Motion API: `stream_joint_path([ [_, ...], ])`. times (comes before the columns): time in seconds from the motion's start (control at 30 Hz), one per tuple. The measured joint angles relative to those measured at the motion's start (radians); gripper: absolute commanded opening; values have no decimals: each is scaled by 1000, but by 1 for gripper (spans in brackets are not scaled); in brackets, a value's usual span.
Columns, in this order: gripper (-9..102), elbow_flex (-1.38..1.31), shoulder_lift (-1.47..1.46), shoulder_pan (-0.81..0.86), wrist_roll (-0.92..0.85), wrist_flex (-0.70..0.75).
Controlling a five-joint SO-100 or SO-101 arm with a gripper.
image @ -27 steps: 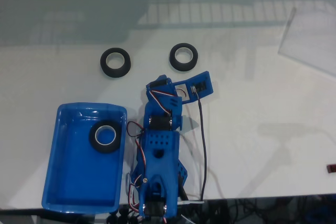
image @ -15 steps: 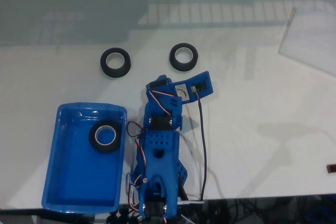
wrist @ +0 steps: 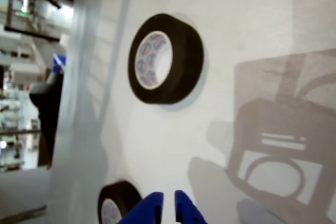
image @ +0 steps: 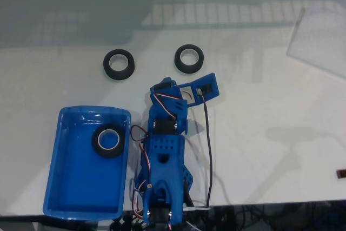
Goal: Grasp all tape and put them in the bin.
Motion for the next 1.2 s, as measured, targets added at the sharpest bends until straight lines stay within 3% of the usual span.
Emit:
stream_joint_path([
  [0.1,30,0,0,-8,-6,0],
  [0.57,31,-2,-35,-54,-34,-32],
  [0.8,31,-387,-638,-172,6,-41],
  [0.97,31,-782,-1063,-268,-18,117],
  [1.2,30,-1147,-1447,-344,-51,293],
])
